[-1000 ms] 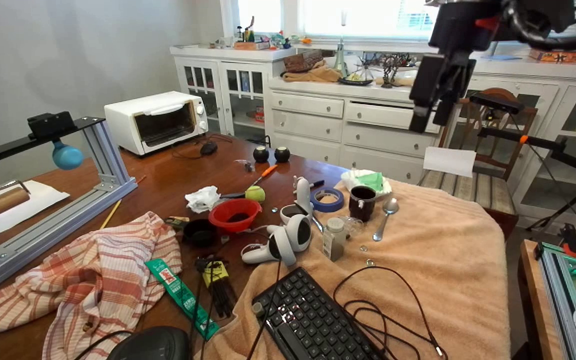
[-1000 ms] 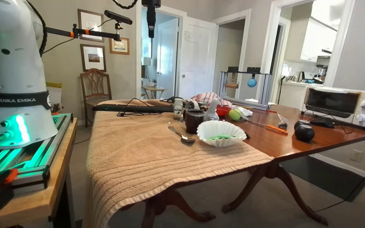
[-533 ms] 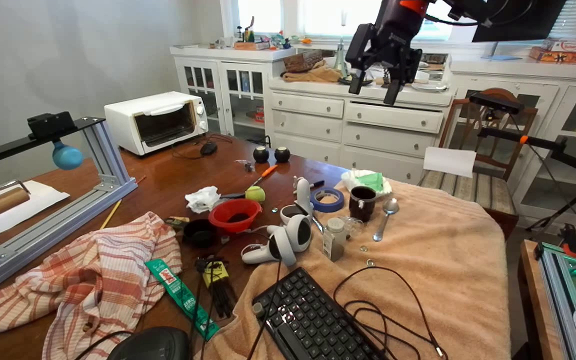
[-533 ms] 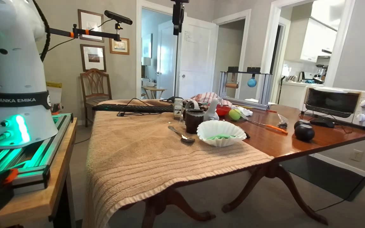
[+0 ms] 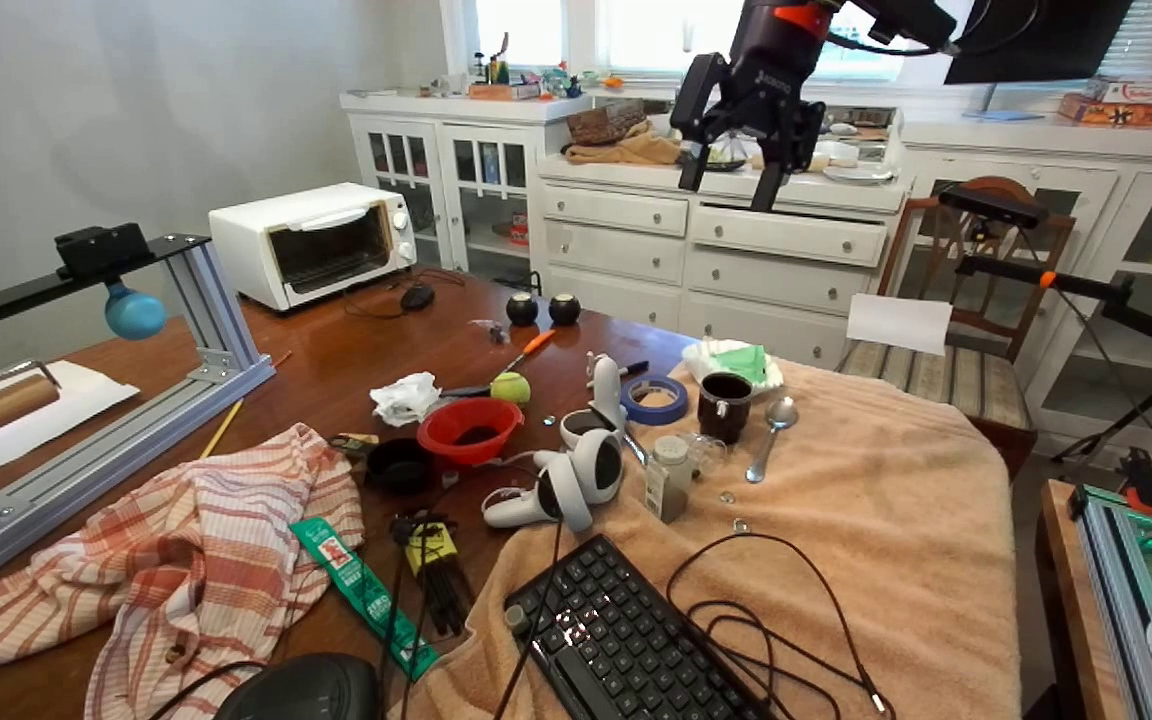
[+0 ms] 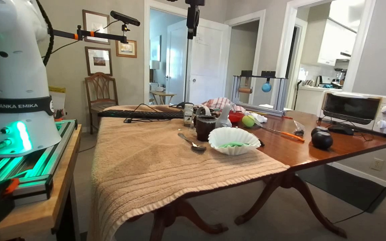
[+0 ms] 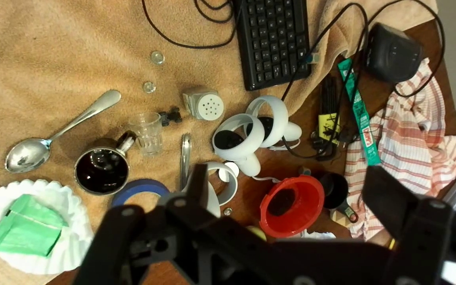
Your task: Pour the contents of the orange bowl into the black cup on the right
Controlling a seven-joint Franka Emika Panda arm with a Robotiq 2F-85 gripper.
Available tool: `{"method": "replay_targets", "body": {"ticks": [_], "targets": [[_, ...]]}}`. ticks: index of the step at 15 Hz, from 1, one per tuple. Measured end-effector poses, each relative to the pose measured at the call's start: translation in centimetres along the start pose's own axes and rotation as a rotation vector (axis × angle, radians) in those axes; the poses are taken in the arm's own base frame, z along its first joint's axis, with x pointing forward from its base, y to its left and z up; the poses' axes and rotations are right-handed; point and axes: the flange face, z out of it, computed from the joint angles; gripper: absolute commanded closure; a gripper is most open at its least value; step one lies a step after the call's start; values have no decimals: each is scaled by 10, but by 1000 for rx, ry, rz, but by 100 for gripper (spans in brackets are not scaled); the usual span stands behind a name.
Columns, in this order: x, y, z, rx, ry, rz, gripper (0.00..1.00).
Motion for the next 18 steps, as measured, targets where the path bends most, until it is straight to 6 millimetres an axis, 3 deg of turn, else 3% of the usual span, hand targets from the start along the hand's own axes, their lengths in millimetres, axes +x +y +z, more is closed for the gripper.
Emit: {"method": "replay_targets", "body": {"ticks": [3, 5, 8, 12, 15, 18], "targets": [[13, 1, 0, 16, 52, 24, 0], [40, 5, 9, 28, 86, 54, 0], [92, 7, 43, 35, 59, 112, 0], [142, -18, 102, 17, -37, 116, 0], [154, -33, 124, 2, -78, 98, 0], [154, -30, 114, 8, -64, 103, 0]]}}
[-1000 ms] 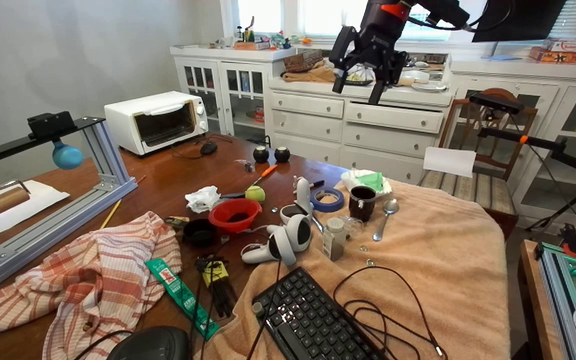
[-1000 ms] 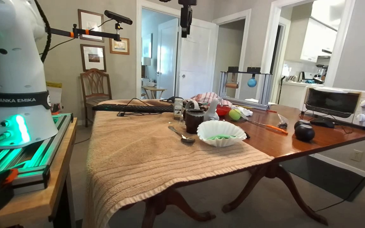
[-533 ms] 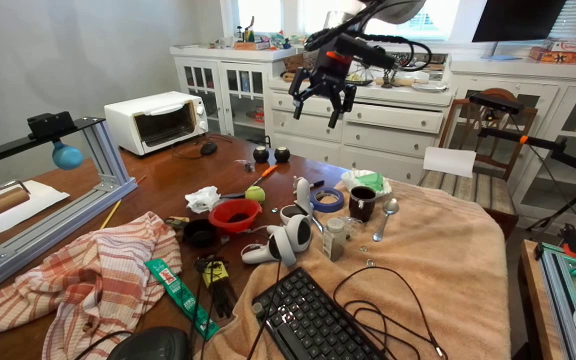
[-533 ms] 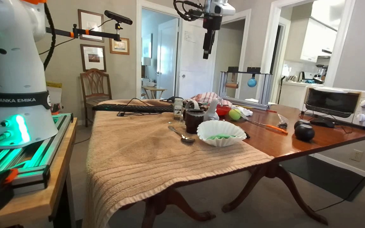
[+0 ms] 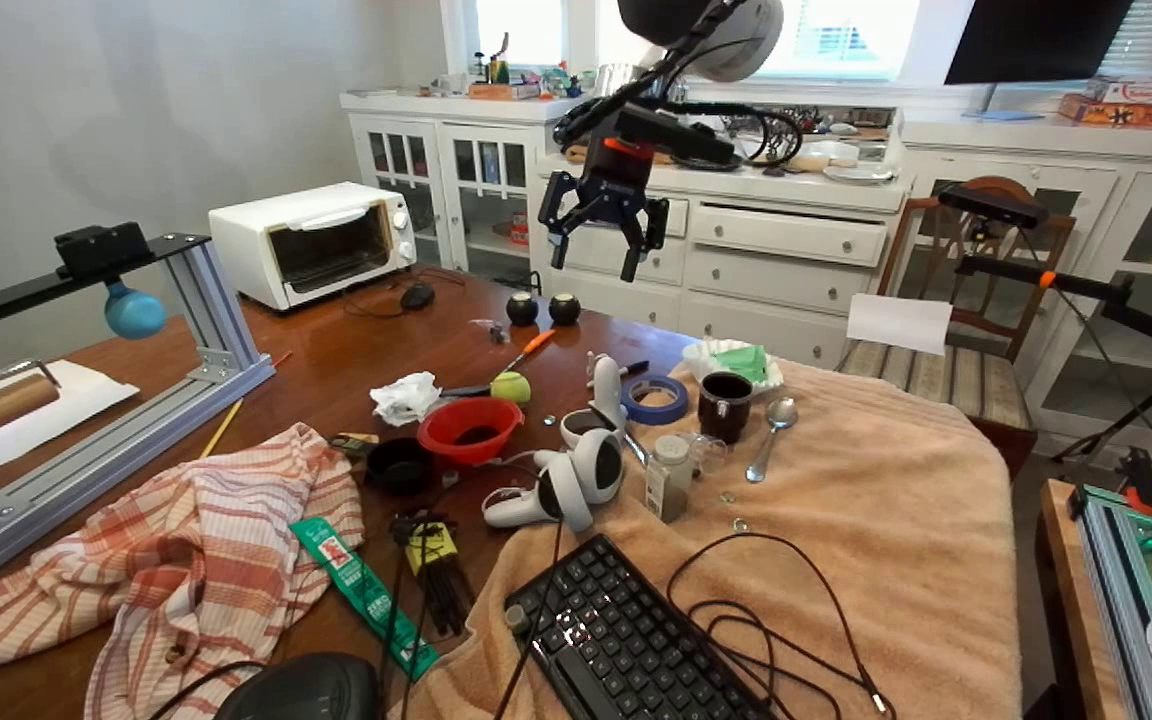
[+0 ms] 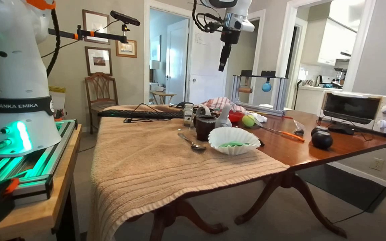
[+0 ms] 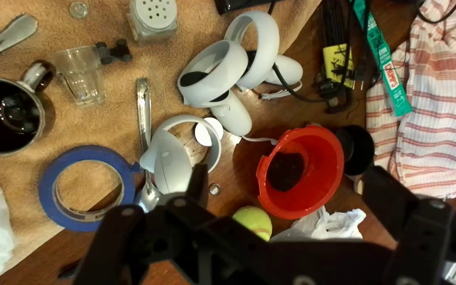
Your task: Pour the contents of the orange bowl into the black cup on the right
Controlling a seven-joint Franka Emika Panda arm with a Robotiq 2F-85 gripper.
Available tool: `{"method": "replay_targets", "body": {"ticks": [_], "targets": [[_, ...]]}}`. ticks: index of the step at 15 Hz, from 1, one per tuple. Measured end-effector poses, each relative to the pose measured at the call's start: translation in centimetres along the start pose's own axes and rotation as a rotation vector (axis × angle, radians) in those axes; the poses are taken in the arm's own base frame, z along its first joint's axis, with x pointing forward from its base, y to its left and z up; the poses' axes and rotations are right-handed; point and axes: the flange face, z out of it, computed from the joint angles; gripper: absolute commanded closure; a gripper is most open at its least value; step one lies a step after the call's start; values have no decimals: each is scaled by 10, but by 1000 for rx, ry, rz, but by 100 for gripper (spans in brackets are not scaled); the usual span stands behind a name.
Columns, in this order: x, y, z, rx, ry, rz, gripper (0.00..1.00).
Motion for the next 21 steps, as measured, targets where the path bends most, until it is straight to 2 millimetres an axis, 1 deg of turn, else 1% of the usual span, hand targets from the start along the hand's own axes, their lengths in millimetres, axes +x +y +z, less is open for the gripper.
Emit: {"method": "replay_targets", "body": {"ticks": [2, 3, 5, 7, 11, 15, 18, 21], "targets": [[1, 0, -1, 1, 3, 8, 0], [2, 0, 2, 1, -1, 21, 0], [9, -1, 18, 13, -10, 60, 0], [19, -4, 44, 26, -19, 96, 0], [46, -8, 105, 13, -44, 126, 0], [72, -18, 157, 2, -58, 156, 0], [80, -33, 190, -7, -63, 173, 0], [84, -41, 213, -13, -89, 188, 0]]}}
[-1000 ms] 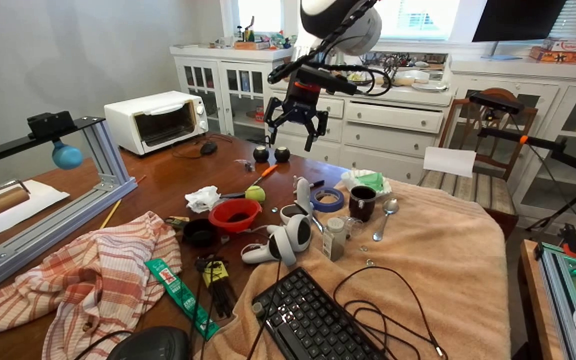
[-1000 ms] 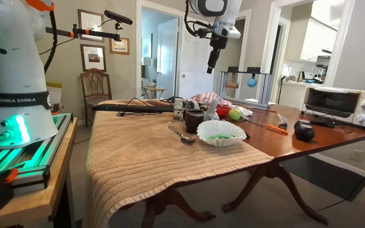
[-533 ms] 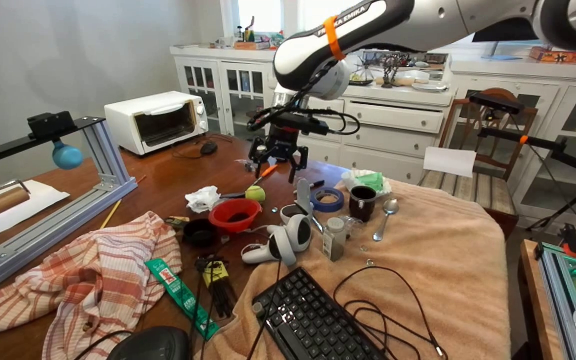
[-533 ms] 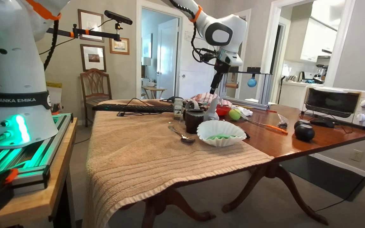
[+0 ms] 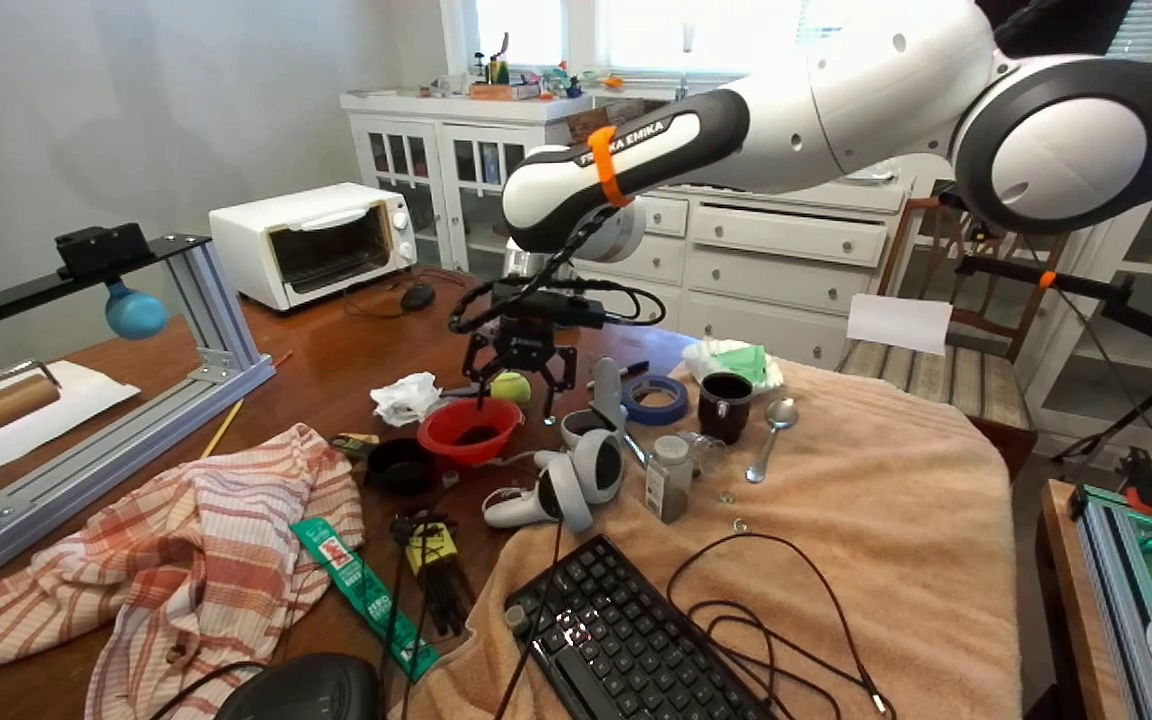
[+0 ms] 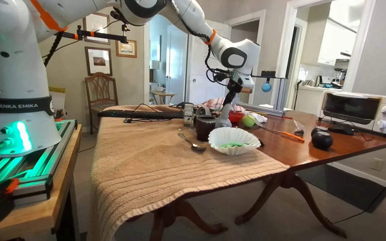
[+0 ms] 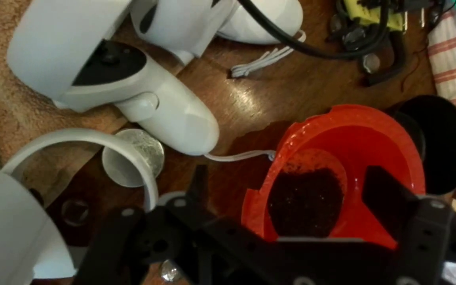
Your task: Pour the contents of the orange bowl into the black cup on the right
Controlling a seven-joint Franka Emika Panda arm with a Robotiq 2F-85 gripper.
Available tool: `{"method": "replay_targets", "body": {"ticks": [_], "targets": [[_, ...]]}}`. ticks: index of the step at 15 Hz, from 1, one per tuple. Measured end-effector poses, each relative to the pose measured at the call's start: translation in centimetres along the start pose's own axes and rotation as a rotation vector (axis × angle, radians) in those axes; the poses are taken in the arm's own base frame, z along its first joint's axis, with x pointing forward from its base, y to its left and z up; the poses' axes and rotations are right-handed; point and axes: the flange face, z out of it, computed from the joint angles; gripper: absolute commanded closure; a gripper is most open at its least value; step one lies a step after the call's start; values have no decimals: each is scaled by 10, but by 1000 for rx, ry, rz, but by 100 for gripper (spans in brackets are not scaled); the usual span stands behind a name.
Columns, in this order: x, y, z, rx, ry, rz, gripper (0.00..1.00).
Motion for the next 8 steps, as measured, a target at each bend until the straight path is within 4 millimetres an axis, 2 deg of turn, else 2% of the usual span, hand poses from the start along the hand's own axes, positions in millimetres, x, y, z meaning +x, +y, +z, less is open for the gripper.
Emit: {"method": "replay_targets", "body": {"ticks": [8], "targets": [[11, 3, 7, 4, 11, 15, 0]]}}
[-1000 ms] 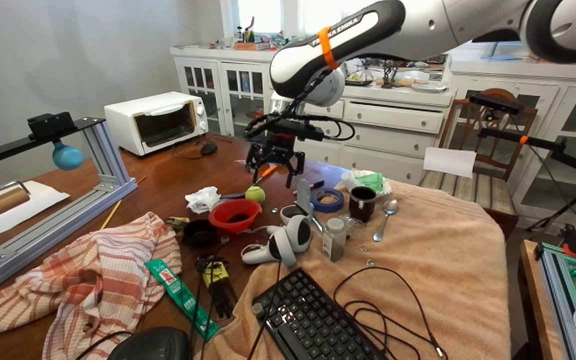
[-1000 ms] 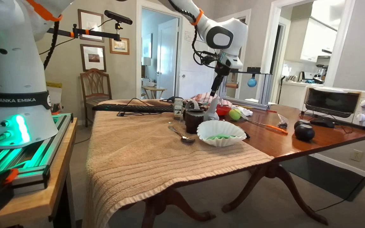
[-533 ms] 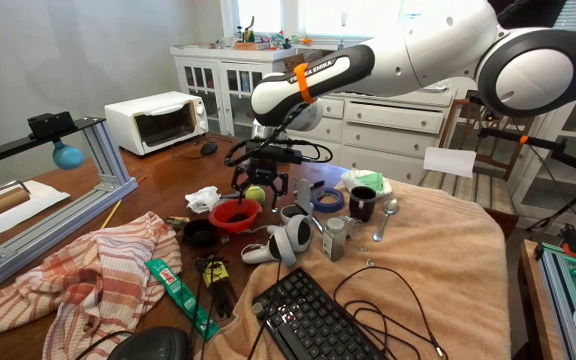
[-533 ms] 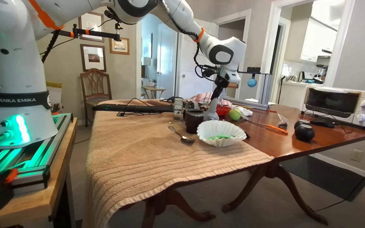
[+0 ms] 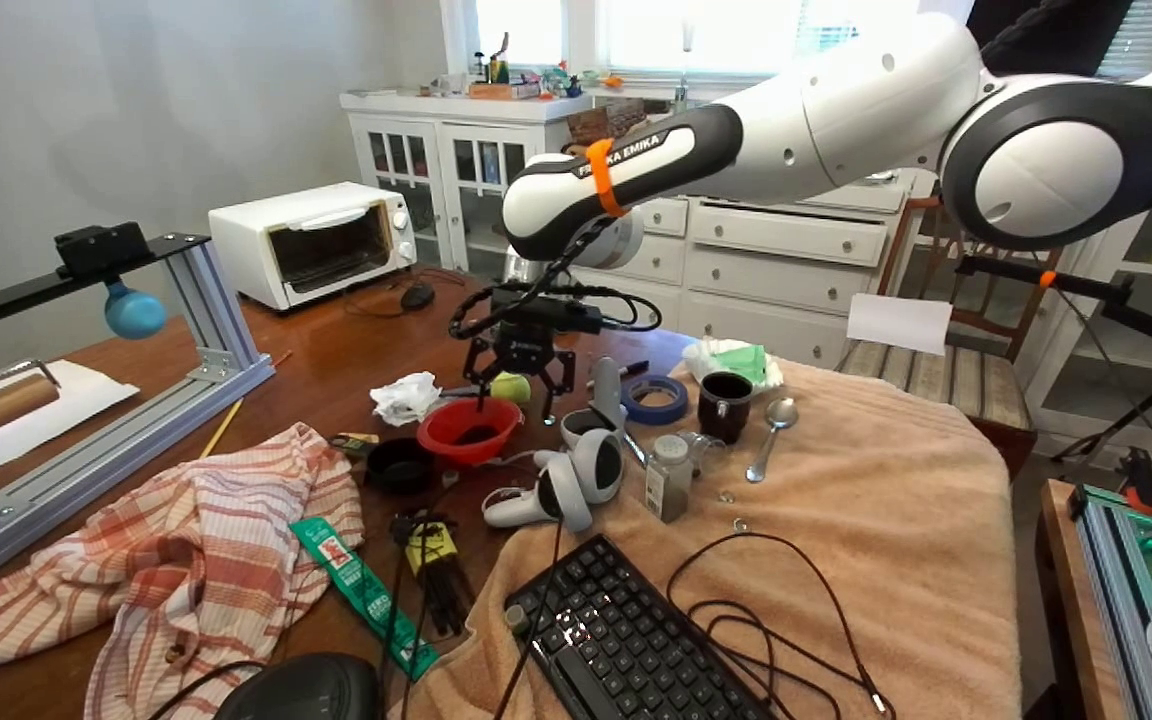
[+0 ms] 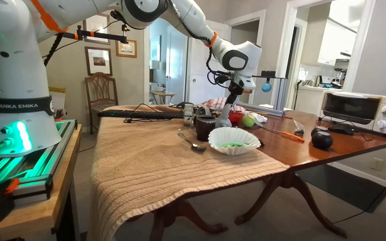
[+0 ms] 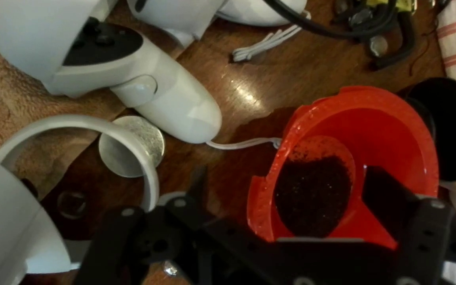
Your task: Pour the contents of the orange bowl into the black cup on the right
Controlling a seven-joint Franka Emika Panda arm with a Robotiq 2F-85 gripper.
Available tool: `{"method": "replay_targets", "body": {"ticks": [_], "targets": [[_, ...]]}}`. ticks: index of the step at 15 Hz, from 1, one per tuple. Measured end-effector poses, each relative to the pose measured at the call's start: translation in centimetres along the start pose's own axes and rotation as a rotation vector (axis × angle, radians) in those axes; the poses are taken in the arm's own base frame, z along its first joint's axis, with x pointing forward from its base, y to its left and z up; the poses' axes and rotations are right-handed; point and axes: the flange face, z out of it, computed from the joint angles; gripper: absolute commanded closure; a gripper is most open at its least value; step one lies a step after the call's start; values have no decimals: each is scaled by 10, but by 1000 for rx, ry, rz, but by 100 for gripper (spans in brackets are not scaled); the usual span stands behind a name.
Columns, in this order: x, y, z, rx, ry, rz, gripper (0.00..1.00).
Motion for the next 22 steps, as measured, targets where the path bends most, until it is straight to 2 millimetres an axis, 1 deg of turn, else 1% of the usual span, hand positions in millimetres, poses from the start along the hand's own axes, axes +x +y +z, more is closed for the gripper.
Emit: {"method": "replay_targets", "body": {"ticks": [2, 3, 4, 6, 7, 8, 11, 12, 13, 14, 16, 17, 18, 22], "targets": [[5, 4, 8, 4, 9, 7, 0], [7, 6, 14, 6, 15, 10, 4], [9, 7, 18, 9, 20, 12, 16], [12, 8, 26, 15, 30, 15, 23], [13, 9, 29, 15, 30, 15, 31], [13, 10, 31, 14, 29, 16, 36], [13, 9, 33, 14, 32, 14, 38], [13, 8, 33, 16, 36, 12, 58], [13, 8, 32, 18, 41, 10, 63], [13, 7, 32, 20, 45, 8, 70], [12, 5, 31, 22, 56, 4, 88], [12, 5, 31, 23, 59, 2, 95], [12, 4, 31, 23, 60, 1, 100], [11, 2, 30, 23, 65, -4, 98]]}}
